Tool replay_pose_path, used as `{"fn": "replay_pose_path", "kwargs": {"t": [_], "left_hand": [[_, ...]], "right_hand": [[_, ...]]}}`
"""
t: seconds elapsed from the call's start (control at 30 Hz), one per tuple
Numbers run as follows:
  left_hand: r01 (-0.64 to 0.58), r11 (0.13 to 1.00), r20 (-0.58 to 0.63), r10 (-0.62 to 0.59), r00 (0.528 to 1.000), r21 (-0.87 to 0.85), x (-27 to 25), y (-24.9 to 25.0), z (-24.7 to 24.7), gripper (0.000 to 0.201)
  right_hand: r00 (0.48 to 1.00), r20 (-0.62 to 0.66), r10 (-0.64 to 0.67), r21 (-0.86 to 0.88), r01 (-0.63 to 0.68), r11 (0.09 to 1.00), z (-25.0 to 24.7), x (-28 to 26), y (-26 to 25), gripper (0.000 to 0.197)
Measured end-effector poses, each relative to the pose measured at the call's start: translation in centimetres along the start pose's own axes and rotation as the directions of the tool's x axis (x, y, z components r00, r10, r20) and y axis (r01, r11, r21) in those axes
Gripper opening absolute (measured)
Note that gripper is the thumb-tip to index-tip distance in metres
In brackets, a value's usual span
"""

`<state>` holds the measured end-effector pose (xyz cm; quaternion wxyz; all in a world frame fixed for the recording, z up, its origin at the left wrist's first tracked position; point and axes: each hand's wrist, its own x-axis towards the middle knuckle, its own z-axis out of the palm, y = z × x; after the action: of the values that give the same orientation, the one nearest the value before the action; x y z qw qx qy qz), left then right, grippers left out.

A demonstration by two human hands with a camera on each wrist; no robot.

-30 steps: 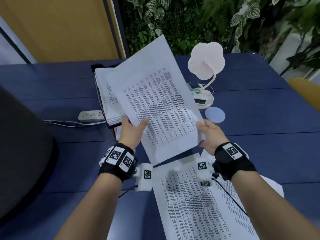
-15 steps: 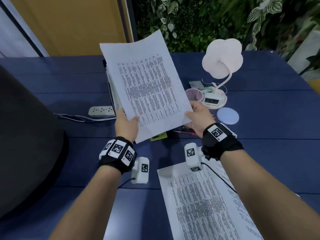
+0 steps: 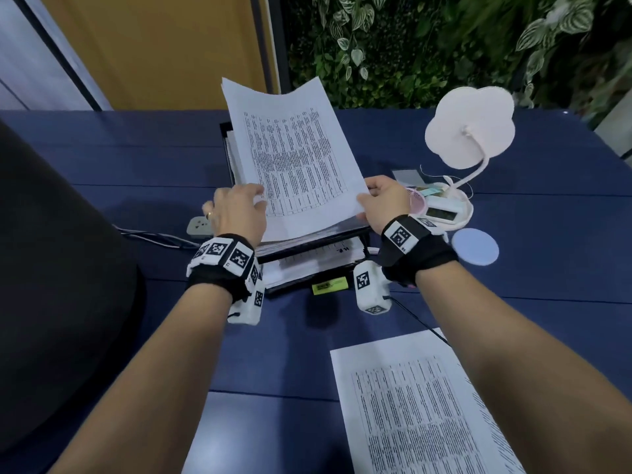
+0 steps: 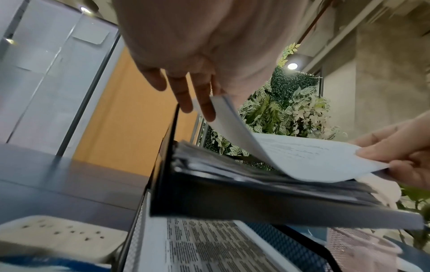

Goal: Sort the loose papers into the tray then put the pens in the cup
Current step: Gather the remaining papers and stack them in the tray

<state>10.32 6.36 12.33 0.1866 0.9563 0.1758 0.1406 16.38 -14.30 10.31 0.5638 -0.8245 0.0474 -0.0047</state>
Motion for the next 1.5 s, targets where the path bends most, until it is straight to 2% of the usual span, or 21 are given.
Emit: {"fn": "replay_pose_path", "kwargs": {"t": [0.1,0.2,0.33,0.5,0.57,0.63,0.77,0.93,1.0,1.1,1.23,1.4,1.5], "left_hand": [[0.026,0.995,0.071,-0.033,0.997,0.092,0.2,-0.2,0.1,0.037],[-0.064,0.958,0.139,0.026,0.99,0.279,1.1,-1.6,1.6,0.039],[-0.104,0.926,0.159,0.048,0.986,0.362,1.2,-2.4,2.9,0.036],[-0.134,0.877,0.241,0.022,0.97,0.461,1.4,-2.0,2.7,0.043],[-0.131,0.861,0.271,-0.008,0.962,0.491,1.4,-1.7,2.5,0.045],[-0.121,0.873,0.263,-0.008,0.965,0.472,1.0,-1.4,2.3,0.043],[-0.136,0.946,0.141,0.098,0.985,0.293,-1.5,-0.5,2.7,0.029],[-0.274,0.952,-0.007,0.277,0.961,0.139,-7.0,1.3,4.2,0.017],[-0.305,0.947,0.001,0.307,0.952,0.1,-9.1,1.9,5.0,0.016],[-0.37,0.928,0.096,0.366,0.926,0.035,-11.8,2.9,6.4,0.016],[-0.412,0.911,0.356,0.378,0.855,0.023,-15.0,4.3,8.8,0.029],[-0.399,0.916,0.671,0.267,0.692,0.047,-19.3,5.5,11.8,0.063],[-0.371,0.92,0.75,0.159,0.643,0.124,-21.4,5.9,13.1,0.092]], "right_hand": [[1.0,-0.015,0.003,-0.077,-0.004,0.997,0.6,0.8,0.1,0.024],[0.999,-0.039,-0.038,-0.253,0.027,0.967,0.8,1.3,0.6,0.029],[0.997,-0.005,-0.08,-0.419,0.07,0.905,1.1,1.4,1.5,0.028],[0.992,0.069,-0.106,-0.638,0.125,0.76,0.8,0.7,1.4,0.029],[0.99,0.09,-0.108,-0.67,0.14,0.729,0.4,0.0,1.4,0.03],[0.991,0.062,-0.116,-0.631,0.129,0.765,-0.3,-0.9,1.6,0.03],[0.993,-0.029,-0.118,-0.527,0.086,0.845,-2.4,-3.4,3.2,0.024],[0.998,-0.063,-0.009,-0.548,-0.027,0.836,-6.1,-7.2,7.3,0.022],[0.995,-0.094,0.044,-0.532,-0.088,0.842,-7.5,-8.8,8.9,0.022],[0.987,-0.113,0.11,-0.526,-0.153,0.837,-9.4,-10.9,11.0,0.022],[0.967,-0.097,0.237,-0.555,-0.25,0.793,-12.0,-13.1,14.2,0.025],[0.912,-0.134,0.387,-0.654,-0.375,0.657,-16.0,-15.5,18.5,0.044],[0.852,-0.145,0.503,-0.739,-0.431,0.518,-18.2,-16.8,20.2,0.048]]}}
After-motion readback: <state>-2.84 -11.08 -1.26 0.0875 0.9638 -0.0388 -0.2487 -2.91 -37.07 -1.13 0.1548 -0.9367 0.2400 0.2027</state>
